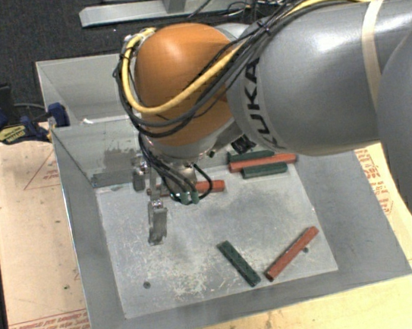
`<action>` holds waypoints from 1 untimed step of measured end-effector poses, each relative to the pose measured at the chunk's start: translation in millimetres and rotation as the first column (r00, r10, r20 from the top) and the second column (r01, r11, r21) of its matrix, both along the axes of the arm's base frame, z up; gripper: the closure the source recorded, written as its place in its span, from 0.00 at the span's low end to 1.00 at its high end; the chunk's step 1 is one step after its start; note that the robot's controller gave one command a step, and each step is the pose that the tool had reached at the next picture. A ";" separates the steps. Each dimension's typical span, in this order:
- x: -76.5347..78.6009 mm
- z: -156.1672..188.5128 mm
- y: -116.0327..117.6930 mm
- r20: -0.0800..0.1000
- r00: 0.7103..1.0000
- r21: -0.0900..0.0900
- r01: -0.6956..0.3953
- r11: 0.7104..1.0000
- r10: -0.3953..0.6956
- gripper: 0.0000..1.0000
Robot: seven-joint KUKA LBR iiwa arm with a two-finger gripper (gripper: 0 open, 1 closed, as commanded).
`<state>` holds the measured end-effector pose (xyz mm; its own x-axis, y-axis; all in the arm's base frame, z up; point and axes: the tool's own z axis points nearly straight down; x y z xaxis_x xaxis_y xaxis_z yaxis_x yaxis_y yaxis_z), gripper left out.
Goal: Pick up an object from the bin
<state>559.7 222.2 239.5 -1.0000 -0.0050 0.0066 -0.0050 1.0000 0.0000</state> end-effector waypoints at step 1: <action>-82.2 -72.4 -31.1 -0.005 0.993 -0.005 0.115 0.993 -0.115 0.00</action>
Offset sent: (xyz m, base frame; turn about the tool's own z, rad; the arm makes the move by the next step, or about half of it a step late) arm -0.0782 -0.0302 -0.0681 0.1167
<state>477.4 191.2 167.1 -0.9939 0.1100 0.0116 0.1099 0.9939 -0.0046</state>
